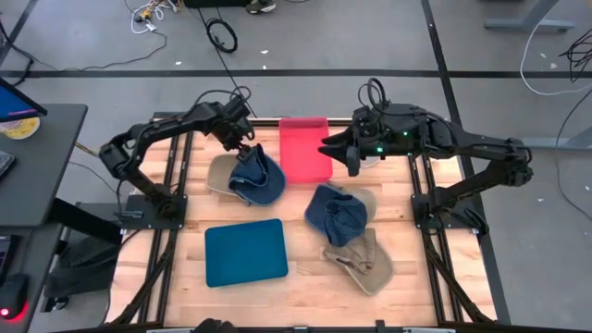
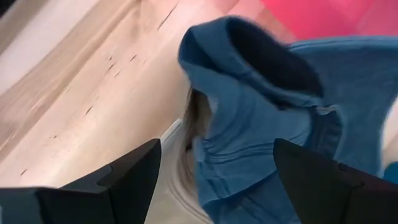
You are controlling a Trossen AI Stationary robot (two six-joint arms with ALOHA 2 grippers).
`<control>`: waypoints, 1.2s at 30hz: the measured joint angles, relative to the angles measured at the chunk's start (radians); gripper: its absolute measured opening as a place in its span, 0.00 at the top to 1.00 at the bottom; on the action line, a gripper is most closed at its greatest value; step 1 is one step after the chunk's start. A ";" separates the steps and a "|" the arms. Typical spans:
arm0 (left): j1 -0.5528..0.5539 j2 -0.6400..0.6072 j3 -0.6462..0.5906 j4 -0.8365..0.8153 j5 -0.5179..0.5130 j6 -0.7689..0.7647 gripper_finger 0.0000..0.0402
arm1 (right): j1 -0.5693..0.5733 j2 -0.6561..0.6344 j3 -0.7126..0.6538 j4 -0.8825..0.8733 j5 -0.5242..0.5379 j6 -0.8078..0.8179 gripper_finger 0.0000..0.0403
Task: Pick & Place hat
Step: Put the top blue cap into the pink bin
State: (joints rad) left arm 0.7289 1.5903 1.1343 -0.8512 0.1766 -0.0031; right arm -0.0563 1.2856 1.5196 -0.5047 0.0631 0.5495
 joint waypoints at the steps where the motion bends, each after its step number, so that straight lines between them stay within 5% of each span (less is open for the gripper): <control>1: 0.005 0.011 0.000 0.003 0.010 0.019 0.21 | 0.000 0.003 0.000 0.008 0.000 0.000 0.53; 9: 0.021 0.089 0.000 0.013 0.148 0.140 0.21 | 0.000 0.025 0.000 0.052 0.000 0.000 0.53; 16: 0.019 0.109 0.000 0.022 0.150 0.146 0.25 | 0.000 0.027 0.000 0.053 0.000 0.000 0.53; 21: 0.019 0.106 0.000 0.022 0.142 0.147 0.41 | 0.000 0.027 0.000 0.052 0.001 -0.007 0.53; 31: 0.019 0.105 0.000 -0.008 0.139 0.131 0.91 | 0.000 0.027 0.000 0.051 0.000 -0.012 0.53; 36: 0.014 0.064 0.000 -0.043 0.138 0.130 0.93 | 0.000 0.027 0.000 0.051 0.000 -0.012 0.53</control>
State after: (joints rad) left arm 0.7429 1.6540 1.1343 -0.8947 0.3146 0.1266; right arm -0.0563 1.3125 1.5196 -0.4534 0.0635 0.5377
